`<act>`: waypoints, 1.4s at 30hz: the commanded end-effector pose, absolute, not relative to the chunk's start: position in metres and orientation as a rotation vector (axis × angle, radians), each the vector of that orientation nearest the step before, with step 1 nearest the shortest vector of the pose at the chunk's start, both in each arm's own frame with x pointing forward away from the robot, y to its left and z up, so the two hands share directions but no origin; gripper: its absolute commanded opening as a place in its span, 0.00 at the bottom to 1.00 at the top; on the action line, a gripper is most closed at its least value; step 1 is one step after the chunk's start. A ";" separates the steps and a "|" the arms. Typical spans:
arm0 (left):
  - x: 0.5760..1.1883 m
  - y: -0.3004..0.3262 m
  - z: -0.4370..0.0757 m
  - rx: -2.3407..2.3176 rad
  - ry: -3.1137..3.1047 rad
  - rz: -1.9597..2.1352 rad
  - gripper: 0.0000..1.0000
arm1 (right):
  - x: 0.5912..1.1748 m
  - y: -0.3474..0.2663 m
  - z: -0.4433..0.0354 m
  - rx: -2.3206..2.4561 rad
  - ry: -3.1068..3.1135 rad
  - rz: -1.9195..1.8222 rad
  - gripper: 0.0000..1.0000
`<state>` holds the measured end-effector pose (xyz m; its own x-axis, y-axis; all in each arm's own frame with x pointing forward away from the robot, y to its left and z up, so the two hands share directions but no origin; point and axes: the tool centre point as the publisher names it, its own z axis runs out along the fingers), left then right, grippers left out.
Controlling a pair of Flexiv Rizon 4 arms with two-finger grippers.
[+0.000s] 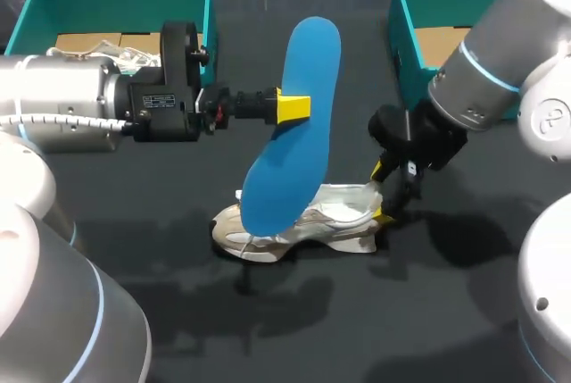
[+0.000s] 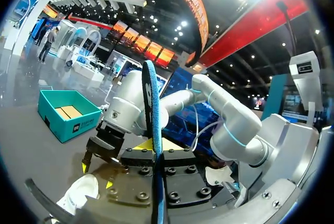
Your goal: Take the shoe out of the shoebox, open the shoe tongue, remove and reinsert the insole, then place the shoe into the shoebox
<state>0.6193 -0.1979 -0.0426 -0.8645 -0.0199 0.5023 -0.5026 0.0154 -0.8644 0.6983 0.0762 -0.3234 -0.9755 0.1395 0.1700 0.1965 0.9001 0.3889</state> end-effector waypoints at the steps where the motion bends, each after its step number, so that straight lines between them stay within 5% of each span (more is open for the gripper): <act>1: 0.618 -0.199 -0.044 0.538 -1.949 1.914 0.00 | 0.697 0.083 -0.323 -0.225 -2.988 -0.148 1.00; 42: 0.618 -0.199 -0.044 0.538 -1.949 1.914 0.00 | 0.744 0.116 -0.309 -0.108 -3.169 -0.067 1.00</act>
<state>0.6191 -0.1977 -0.0424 -0.8645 -0.0204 0.5022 -0.5025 0.0159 -0.8644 0.7411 0.1101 -0.3049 -0.9972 0.0681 -0.0320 0.0662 0.9961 0.0575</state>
